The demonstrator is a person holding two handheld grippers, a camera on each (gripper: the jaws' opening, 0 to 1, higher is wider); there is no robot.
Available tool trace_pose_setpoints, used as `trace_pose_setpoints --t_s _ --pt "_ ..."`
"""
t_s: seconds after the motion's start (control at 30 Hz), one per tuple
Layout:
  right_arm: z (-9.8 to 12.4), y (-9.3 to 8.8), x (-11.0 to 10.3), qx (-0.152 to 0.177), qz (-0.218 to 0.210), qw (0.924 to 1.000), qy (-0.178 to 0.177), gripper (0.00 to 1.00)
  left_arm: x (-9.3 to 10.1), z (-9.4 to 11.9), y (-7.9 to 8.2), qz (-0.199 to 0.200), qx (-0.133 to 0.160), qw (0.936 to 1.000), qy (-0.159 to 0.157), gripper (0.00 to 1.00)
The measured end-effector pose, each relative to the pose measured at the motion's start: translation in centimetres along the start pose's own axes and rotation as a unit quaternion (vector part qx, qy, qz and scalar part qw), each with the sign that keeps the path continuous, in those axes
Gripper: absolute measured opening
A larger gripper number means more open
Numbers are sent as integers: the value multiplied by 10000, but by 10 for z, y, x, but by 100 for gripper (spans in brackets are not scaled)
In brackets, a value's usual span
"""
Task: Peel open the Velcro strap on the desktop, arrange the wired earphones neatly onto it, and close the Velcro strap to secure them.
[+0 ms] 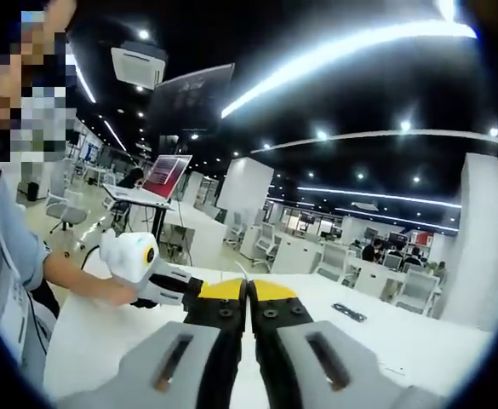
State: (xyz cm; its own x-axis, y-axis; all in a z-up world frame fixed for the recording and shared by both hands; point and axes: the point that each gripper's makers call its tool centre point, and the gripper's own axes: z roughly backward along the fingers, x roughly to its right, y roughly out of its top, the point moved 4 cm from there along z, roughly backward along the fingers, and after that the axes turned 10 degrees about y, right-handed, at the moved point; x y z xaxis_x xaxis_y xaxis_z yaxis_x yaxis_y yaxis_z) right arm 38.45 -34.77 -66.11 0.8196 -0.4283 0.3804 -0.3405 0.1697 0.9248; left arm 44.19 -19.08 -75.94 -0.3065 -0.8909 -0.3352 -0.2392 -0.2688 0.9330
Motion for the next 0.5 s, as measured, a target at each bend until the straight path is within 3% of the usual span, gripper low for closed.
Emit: trace_pose_setpoints --t_s 0.17,0.33,0.5 --pt "7 -6 14 -295 337 9981 -421 4 -9 1 5 -70 38 9996 266 6" --pt "12 -12 30 -593 525 9932 -852 4 -16 3 20 -234 188 9980 564 6" --pt "23 -18 52 -1043 1093 9768 -1520 4 -19 2 35 -306 324 9966 697 6"
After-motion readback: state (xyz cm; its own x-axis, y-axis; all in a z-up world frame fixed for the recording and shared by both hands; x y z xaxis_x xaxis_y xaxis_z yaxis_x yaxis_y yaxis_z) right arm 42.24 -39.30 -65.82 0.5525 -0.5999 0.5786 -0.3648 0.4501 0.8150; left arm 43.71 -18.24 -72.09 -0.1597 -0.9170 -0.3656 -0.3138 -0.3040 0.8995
